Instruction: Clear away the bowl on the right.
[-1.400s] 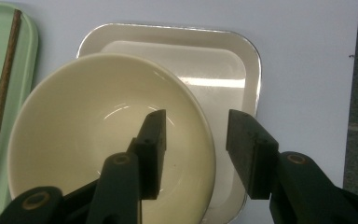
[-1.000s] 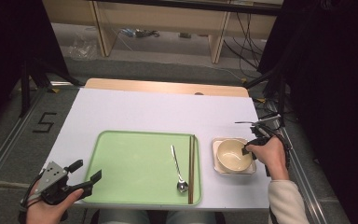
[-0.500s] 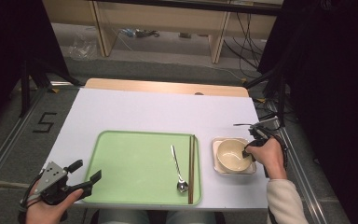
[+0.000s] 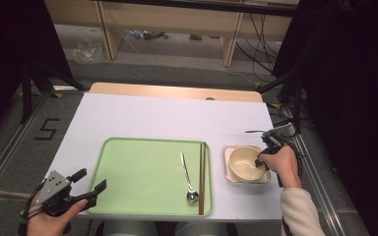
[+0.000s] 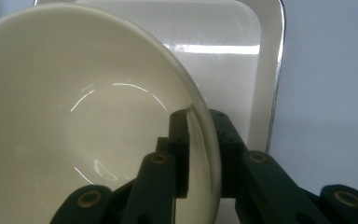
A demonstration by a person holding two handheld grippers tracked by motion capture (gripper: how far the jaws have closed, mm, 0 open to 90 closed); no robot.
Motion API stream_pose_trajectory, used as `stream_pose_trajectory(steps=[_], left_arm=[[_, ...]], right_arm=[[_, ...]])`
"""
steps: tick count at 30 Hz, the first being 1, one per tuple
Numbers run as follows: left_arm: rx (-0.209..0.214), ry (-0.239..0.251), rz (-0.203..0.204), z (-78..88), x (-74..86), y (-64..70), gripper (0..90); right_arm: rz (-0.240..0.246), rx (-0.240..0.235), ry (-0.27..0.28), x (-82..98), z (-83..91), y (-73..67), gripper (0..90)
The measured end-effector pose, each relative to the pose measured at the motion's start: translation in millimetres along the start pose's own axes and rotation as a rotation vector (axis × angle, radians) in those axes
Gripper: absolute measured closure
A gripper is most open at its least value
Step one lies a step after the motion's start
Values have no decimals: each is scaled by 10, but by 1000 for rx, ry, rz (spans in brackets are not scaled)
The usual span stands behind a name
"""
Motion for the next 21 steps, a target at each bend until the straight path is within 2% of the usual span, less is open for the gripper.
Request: stream_pose_trajectory(steps=[2, 3, 4, 6, 9, 10, 15, 16, 17, 18, 19, 21], left_arm=[[-1, 0, -1, 1, 0, -1, 217], [-1, 0, -1, 2, 0, -1, 217], [-2, 0, 0, 2, 0, -1, 217], [-2, 0, 0, 2, 0, -2, 217], [-1, 2, -1, 3, -2, -1, 217], [-1, 1, -1, 3, -1, -1, 217], [-2, 1, -1, 3, -1, -1, 217], [-2, 0, -1, 3, 0, -2, 217], [-3, 0, 0, 3, 0, -2, 217], [-2, 2, 0, 4, -1, -1, 217], [-2, 2, 0, 4, -2, -1, 217], [-3, 1, 1, 4, -1, -3, 217]], right_arm=[[59, 1, 16, -19, -7, 48, 815], [55, -6, 16, -20, -6, 47, 818], [103, -17, 27, -31, -21, 84, 824], [100, -18, 19, -23, -16, 84, 830], [83, -36, 22, -20, -18, 68, 847], [94, -62, 21, -21, -21, 72, 854], [87, -59, 11, -18, -11, 69, 858], [68, -50, 3, -13, 2, 64, 859], [11, -69, -14, -1, 18, 23, 858], [13, -70, 5, -6, 4, 29, 859], [40, -58, 7, -9, 8, 56, 859], [-31, -78, -37, 8, 27, 5, 859]])
Point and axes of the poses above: each handheld gripper's, and its own axes: z roughly backward along the jaws, x roughly out of its underside, y roughly to its right, the point moved 5 cm from there along -z, roughly forward along the jaws
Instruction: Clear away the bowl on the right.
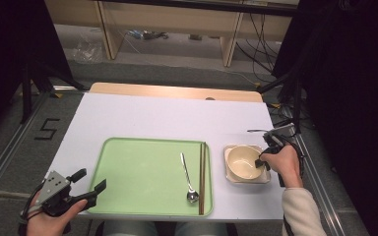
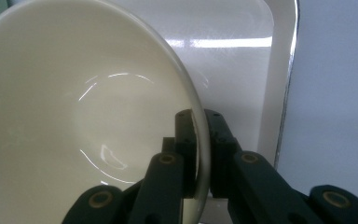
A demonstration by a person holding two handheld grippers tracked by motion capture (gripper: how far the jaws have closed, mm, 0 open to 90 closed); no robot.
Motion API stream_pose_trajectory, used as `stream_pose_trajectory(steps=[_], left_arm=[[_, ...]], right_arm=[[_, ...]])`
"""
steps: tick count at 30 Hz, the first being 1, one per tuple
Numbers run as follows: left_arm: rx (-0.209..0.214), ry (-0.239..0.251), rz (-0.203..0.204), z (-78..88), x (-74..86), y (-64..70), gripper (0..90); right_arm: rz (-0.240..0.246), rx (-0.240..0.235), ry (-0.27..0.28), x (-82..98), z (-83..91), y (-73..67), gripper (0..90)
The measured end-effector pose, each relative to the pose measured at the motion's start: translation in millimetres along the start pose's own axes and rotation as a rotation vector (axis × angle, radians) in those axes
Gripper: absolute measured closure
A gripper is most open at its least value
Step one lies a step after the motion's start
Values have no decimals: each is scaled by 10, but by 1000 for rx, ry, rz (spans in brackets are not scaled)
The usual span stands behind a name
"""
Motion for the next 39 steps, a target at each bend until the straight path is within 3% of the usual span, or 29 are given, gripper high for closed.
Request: stream_pose_trajectory(steps=[6, 8, 9, 10, 11, 12, 15, 16, 20, 21, 22, 25, 26, 27, 29, 31, 32, 34, 35, 37, 39], left_arm=[[-1, 1, 1, 2, 0, 1, 217], [-1, 1, 1, 3, 0, 1, 217], [0, 1, 1, 3, 0, 1, 217], [0, 1, 1, 3, 1, 1, 217], [0, 1, 1, 3, 1, 1, 217], [0, 1, 1, 3, 1, 1, 217], [2, 7, 5, 2, 1, 1, 217], [0, 2, 3, 6, 2, 0, 217], [2, 7, 5, 4, 1, 2, 217], [1, 6, 5, 4, 2, 1, 217], [1, 4, 4, 6, 3, 0, 217], [2, 6, 4, 6, 2, 1, 217], [-5, 1, 3, 11, 4, 0, 217], [0, 5, 3, 6, 4, 0, 217], [2, 5, 4, 6, 5, 2, 217], [2, 7, 5, 5, 5, 2, 217], [-2, 1, 4, 10, 6, 0, 217], [-2, -1, 4, 12, 8, 1, 217], [-1, 2, 5, 9, 8, 2, 217], [3, 1, 5, 8, 10, 2, 218], [0, -3, 4, 9, 11, 2, 220]], right_arm=[[-7, -4, -7, 1, 5, -3, 859], [18, 8, 18, -8, -5, 16, 859], [-6, -5, -6, 1, 3, -10, 859], [72, 6, 29, -24, -17, 43, 859], [30, 1, -3, -6, 3, 10, 859], [27, -1, -7, -3, 5, 5, 859], [30, 3, -9, -1, -5, -3, 859], [51, 1, -4, -8, -11, 11, 859], [47, -17, 0, -13, 4, 1, 859], [71, -19, 12, -23, 3, 14, 860], [47, -17, 3, -15, 12, -2, 859], [51, -23, 17, -23, 32, -13, 859], [12, -25, 9, -16, 44, -48, 859], [103, -2, 79, -54, 19, 15, 859], [106, -22, 65, -57, 32, 4, 859], [56, -21, 38, -36, 62, -38, 859], [92, -31, 51, -48, 55, -21, 859], [81, -36, 44, -45, 65, -35, 860], [121, -37, 74, -65, 50, -15, 860], [115, -34, 74, -63, 50, -27, 859], [40, -32, 40, -38, 91, -88, 859]])
Point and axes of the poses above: each handheld gripper's, and its own axes: z roughly backward along the jaws, x roughly out of its underside, y roughly to its right, the point moved 5 cm from there along -z, roughly forward along the jaws
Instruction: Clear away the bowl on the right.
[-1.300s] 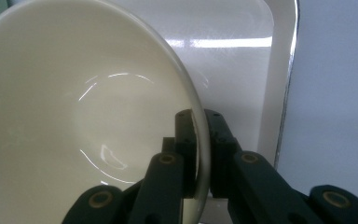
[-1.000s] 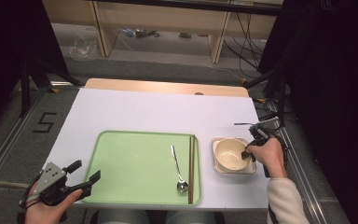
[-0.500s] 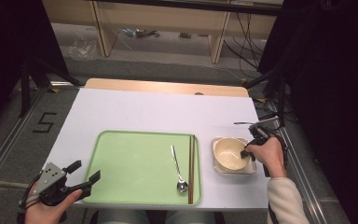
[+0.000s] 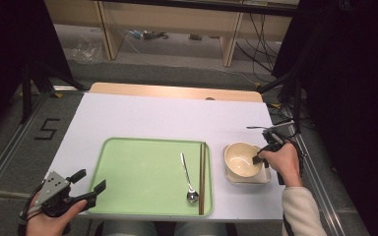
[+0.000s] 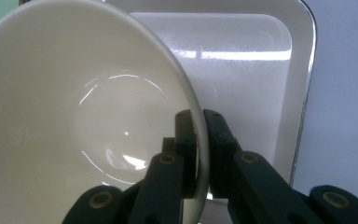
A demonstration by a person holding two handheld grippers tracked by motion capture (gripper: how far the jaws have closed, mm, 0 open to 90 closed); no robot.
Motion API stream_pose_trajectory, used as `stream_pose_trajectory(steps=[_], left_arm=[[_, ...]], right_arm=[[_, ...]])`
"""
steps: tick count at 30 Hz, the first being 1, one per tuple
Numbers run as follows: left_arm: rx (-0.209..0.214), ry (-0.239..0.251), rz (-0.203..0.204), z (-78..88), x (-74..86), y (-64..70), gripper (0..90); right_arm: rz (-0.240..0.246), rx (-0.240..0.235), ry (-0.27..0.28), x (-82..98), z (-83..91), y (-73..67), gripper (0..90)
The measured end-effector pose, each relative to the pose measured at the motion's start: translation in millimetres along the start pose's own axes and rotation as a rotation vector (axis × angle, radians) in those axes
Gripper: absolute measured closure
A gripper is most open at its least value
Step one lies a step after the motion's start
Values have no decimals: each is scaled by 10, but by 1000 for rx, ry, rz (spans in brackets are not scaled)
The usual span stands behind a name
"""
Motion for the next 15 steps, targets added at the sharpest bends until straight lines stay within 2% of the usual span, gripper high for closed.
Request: stream_pose_trajectory(steps=[1, 2, 3, 4, 5, 7, 10, 11, 12, 13, 14, 15], left_arm=[[0, -1, 0, -2, 1, -1, 220], [0, -2, 1, -5, 1, -2, 220], [2, -3, 2, -15, 0, -2, 219], [3, -1, 4, -26, -2, -2, 219], [2, -3, 6, -32, -4, -1, 219], [-4, -10, 8, -59, -13, -6, 219], [3, -27, 9, -116, -27, 4, 224], [11, -36, 5, -140, -34, 7, 227], [13, -45, 4, -158, -40, 12, 239], [22, -59, 1, -193, -53, 18, 246], [28, -69, 2, -220, -65, 22, 248], [38, -78, 10, -260, -82, 35, 249]], right_arm=[[12, -10, 37, -15, -17, -6, 859], [21, -17, 24, -14, -3, -10, 859], [0, -13, 5, -6, 20, -29, 858], [-4, -16, 16, -11, 16, -46, 859], [57, -19, 44, -31, 12, -16, 859], [105, -30, 65, -46, 14, -20, 859], [103, -28, 77, -47, 30, -99, 858], [67, -36, 57, -32, 47, -155, 859], [75, -35, 60, -33, 52, -176, 858], [58, -39, 42, -24, 70, -207, 858], [114, -45, 70, -43, 59, -208, 858], [142, -48, 85, -54, 58, -223, 859]])
Point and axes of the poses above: each handheld gripper's, and its own axes: z roughly backward along the jaws, x roughly out of its underside, y roughly to its right, the point moved 5 cm from there along -z, roughly forward along the jaws
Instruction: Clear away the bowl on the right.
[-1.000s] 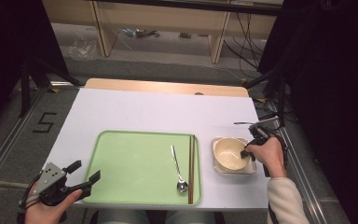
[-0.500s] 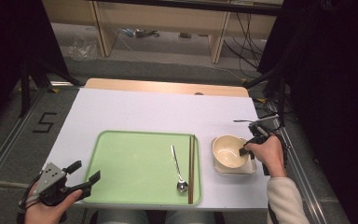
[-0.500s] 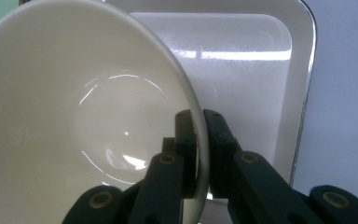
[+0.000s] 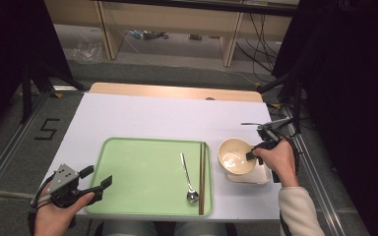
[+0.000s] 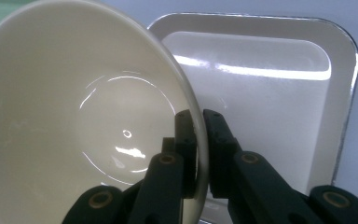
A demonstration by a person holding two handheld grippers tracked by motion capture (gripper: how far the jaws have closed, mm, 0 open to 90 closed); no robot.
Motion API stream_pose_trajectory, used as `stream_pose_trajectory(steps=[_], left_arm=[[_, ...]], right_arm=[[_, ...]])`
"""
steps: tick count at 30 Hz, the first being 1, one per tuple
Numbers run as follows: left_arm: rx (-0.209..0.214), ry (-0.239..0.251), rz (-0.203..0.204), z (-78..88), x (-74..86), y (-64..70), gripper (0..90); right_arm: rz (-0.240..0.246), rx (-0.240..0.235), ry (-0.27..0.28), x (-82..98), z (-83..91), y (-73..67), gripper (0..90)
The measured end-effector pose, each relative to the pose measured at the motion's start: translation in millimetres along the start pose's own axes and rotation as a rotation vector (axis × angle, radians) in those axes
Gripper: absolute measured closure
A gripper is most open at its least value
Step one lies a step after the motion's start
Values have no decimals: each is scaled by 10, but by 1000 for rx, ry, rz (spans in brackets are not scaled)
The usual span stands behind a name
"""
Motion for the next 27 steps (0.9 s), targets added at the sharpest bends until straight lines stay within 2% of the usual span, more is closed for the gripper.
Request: stream_pose_trajectory(steps=[1, 3, 4, 7, 8, 11, 12, 14, 15, 16, 17, 21, 22, 24, 25, 27], left_arm=[[4, -7, -1, -22, -12, 6, 248], [27, -13, 4, -85, -51, 37, 247], [35, -20, -1, -110, -73, 54, 247], [68, -29, -13, -194, -156, 139, 246], [84, -39, -21, -226, -182, 174, 246], [119, -61, -36, -316, -246, 272, 246], [135, -66, -25, -378, -275, 338, 246], [151, -78, -44, -441, -315, 409, 247], [161, -89, -46, -481, -333, 451, 247], [174, -101, -48, -530, -354, 501, 246], [179, -108, -54, -558, -367, 527, 246], [214, -121, -60, -694, -450, 669, 246], [214, -121, -60, -694, -450, 669, 246], [238, -127, -47, -751, -515, 759, 246], [248, -126, -44, -770, -539, 800, 246], [262, -136, -55, -817, -578, 869, 245]], right_arm=[[-39, -2, -7, 2, 22, -74, 859], [-39, -11, -5, -5, 31, -141, 859], [-6, -12, 6, -15, 34, -157, 859], [3, -26, 0, -13, 36, -296, 859], [48, -37, 11, -22, 17, -319, 859], [80, -60, 4, -18, -14, -473, 859], [43, -62, -19, -4, -7, -544, 859], [110, -61, -2, -17, -52, -623, 859], [52, -64, -49, 13, -36, -718, 859], [91, -67, -29, 3, -67, -738, 859], [158, -75, -14, -6, -98, -755, 859], [171, -76, -26, 13, -140, -902, 858], [171, -76, -26, 13, -140, -902, 858], [207, -79, -24, 11, -176, -987, 859], [195, -65, -16, 7, -188, -1030, 859], [219, -65, -18, 8, -221, -1076, 859]])
Point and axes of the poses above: each handheld gripper's, and its own axes: z roughly backward along the jaws, x roughly out of its underside, y roughly to its right, the point moved 5 cm from there along -z, roughly forward along the jaws
